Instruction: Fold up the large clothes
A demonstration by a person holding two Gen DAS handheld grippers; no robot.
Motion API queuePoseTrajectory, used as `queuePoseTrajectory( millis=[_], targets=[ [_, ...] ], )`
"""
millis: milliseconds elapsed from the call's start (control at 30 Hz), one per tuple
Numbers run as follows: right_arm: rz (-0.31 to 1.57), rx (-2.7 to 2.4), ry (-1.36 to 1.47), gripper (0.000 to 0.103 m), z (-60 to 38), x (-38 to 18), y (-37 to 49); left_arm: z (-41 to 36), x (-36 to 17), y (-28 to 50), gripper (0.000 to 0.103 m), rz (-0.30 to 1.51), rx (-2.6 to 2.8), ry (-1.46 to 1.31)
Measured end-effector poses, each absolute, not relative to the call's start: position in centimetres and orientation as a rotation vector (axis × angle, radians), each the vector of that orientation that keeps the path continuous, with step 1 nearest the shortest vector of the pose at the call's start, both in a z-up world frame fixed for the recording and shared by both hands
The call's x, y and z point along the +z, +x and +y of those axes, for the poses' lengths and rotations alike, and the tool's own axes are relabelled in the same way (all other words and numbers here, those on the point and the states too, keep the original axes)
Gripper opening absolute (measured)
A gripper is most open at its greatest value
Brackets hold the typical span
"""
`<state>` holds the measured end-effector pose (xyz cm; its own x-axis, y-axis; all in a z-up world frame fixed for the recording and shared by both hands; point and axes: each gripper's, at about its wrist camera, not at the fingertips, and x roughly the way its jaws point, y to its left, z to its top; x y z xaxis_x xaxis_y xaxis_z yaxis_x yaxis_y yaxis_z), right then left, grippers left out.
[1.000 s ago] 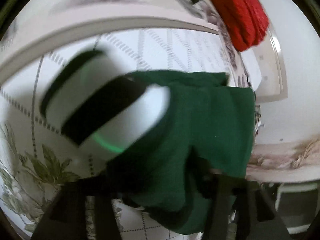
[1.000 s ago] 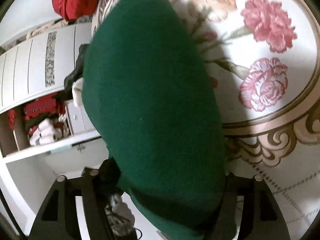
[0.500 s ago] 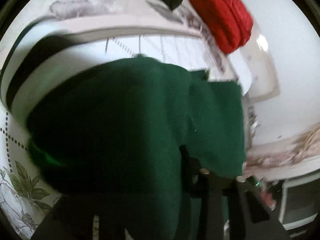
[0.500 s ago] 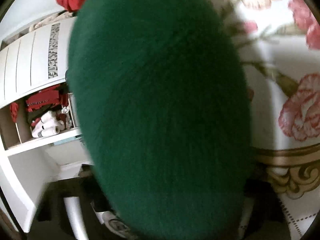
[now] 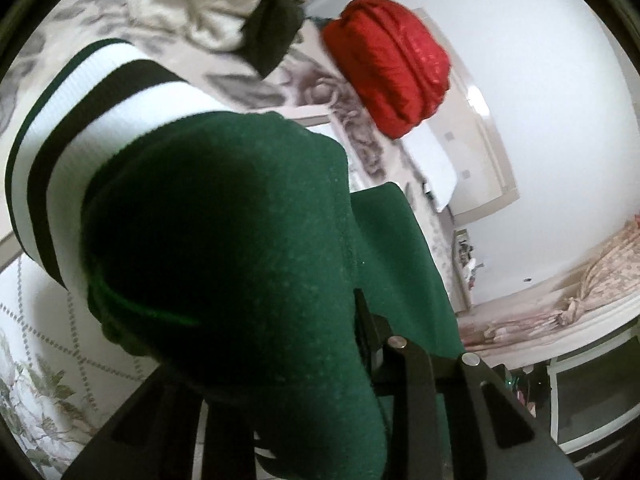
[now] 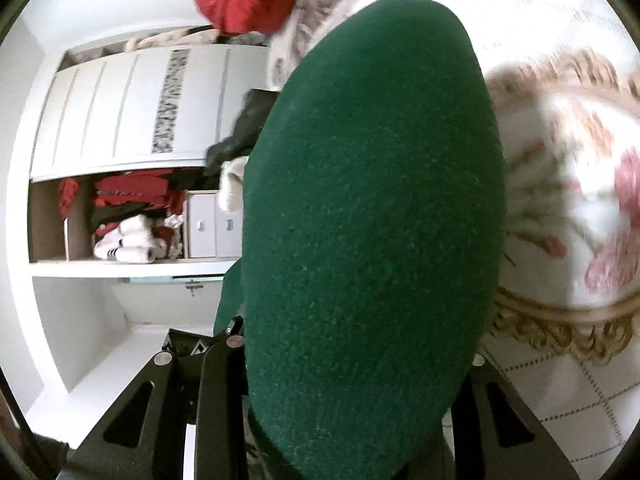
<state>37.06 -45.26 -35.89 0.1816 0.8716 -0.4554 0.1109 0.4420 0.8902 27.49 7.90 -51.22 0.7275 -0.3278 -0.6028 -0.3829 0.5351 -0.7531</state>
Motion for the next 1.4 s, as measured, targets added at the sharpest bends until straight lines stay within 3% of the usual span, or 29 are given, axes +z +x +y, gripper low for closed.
queuePoseTrajectory(
  millis=[300, 500, 667, 867, 933, 1000, 1033, 1133, 1200, 1267, 1300, 1367, 1400],
  targets=[
    [1.153, 0.719, 1.015, 0.036, -49.3, -28.9, 45.5, 4.9, -47.3, 38.4, 0.023, 0.704, -0.053, -0.999],
    [1.088, 0.692, 1.008, 0.036, -56.1, -27.7, 53.9, 0.6, -49.6, 48.3, 0.023, 0.683, -0.116, -0.992],
    [1.084, 0.639, 0.978, 0.036, -63.0, -30.9, 61.1, -2.5, -56.0, 56.4, 0.022, 0.710, -0.151, -1.043],
    [1.188, 0.503, 1.038, 0.036, -70.3, -40.3, 66.0, -6.3, -64.8, 61.6, 0.024, 0.923, -0.185, -0.998],
    [1.256, 0.436, 1.024, 0.046, -71.7, -43.3, 66.6, -7.0, -65.7, 62.0, 0.044, 0.995, -0.183, -0.896],
    [1.291, 0.397, 0.998, 0.066, -72.7, -44.2, 67.0, -6.8, -65.7, 61.7, 0.049, 1.052, -0.176, -0.867],
    [1.310, 0.377, 0.982, 0.068, -72.9, -44.1, 67.2, -6.9, -65.2, 61.5, 0.054, 1.065, -0.169, -0.861],
    [1.352, 0.299, 0.852, 0.074, -72.8, -41.9, 66.9, -6.4, -62.7, 59.7, 0.054, 1.102, -0.093, -0.772],
    [1.382, 0.189, 0.649, 0.095, -71.8, -39.7, 65.7, -6.8, -61.3, 58.3, 0.056, 1.115, -0.063, -0.702],
    [1.365, 0.072, 0.459, 0.096, -69.8, -36.7, 64.7, -7.5, -59.1, 56.1, 0.071, 1.106, -0.009, -0.554],
    [1.347, -0.002, 0.362, 0.100, -68.8, -35.1, 63.4, -8.0, -58.0, 55.2, 0.085, 1.099, 0.020, -0.483],
    [1.320, -0.090, 0.280, 0.103, -66.5, -32.4, 61.7, -8.8, -55.4, 52.8, 0.087, 1.050, 0.061, -0.338],
    [1.300, -0.167, 0.206, 0.103, -65.5, -30.9, 60.3, -9.6, -53.6, 51.7, 0.096, 1.027, 0.074, -0.271]
  ],
)
